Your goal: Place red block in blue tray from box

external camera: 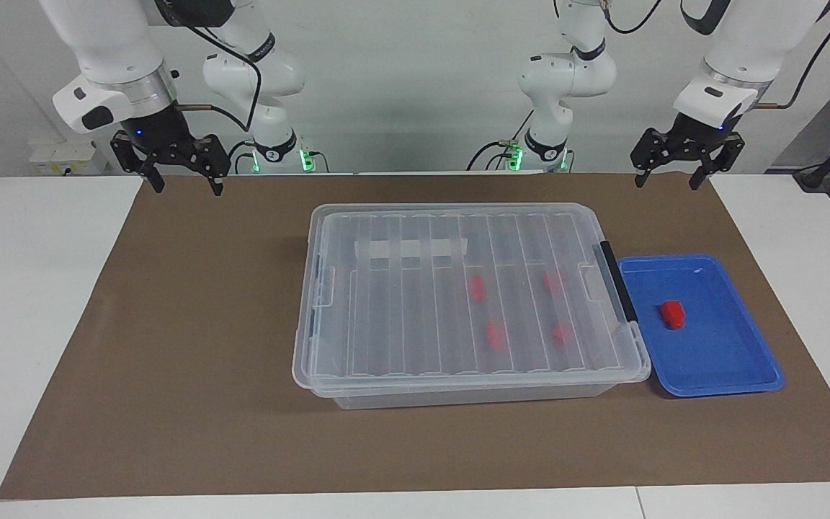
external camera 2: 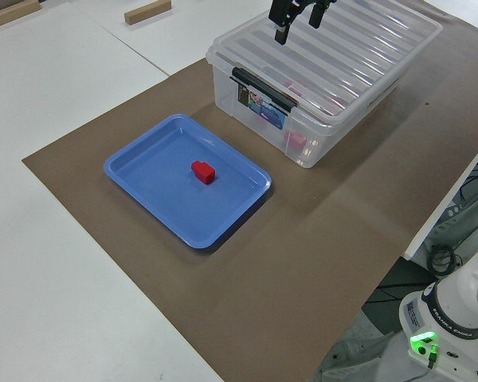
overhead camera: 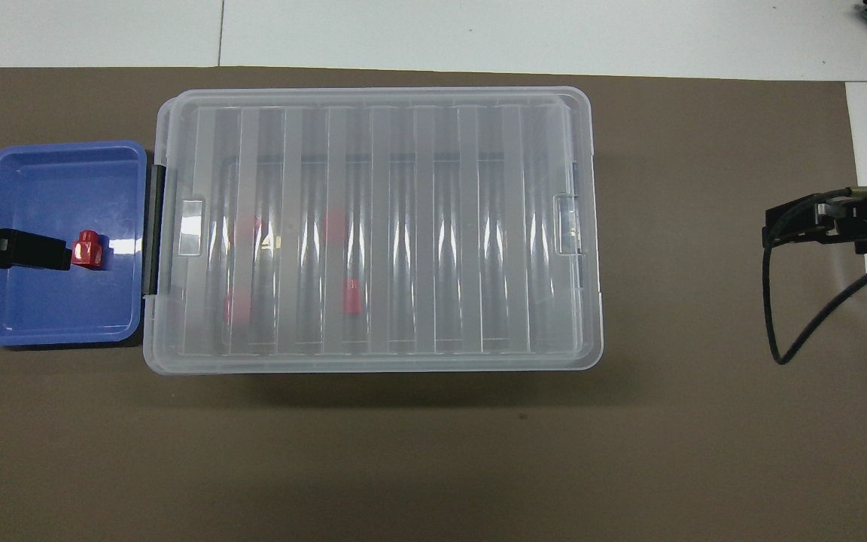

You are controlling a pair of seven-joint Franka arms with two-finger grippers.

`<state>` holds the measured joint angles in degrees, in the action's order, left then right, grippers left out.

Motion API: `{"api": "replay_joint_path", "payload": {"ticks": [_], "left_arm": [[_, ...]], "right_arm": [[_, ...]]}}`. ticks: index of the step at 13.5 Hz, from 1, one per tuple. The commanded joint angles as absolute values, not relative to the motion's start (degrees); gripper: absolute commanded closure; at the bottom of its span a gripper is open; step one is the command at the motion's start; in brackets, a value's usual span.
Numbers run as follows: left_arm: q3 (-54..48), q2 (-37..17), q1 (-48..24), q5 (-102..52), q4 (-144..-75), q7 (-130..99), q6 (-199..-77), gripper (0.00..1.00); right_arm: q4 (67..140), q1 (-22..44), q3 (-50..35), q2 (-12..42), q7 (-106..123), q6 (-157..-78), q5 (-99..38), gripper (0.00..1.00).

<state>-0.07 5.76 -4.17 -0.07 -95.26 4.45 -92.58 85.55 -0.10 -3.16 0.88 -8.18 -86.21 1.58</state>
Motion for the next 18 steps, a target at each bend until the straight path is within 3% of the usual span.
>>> {"api": "replay_joint_path", "payload": {"ticks": [1, 18], "left_arm": [[0.09, 5.71, -4.39, 1.14, -94.92, 3.69, -91.76, 0.00], [0.09, 5.71, -4.31, 1.14, -94.92, 3.69, -91.76, 0.00]], "right_arm": [[87.71, -0.26, -2.72, -0.79, -8.17, -85.78, 1.14, 0.00], [89.74, 0.35, -2.81, -2.20, -9.05, -86.49, 1.14, 0.00]]}}
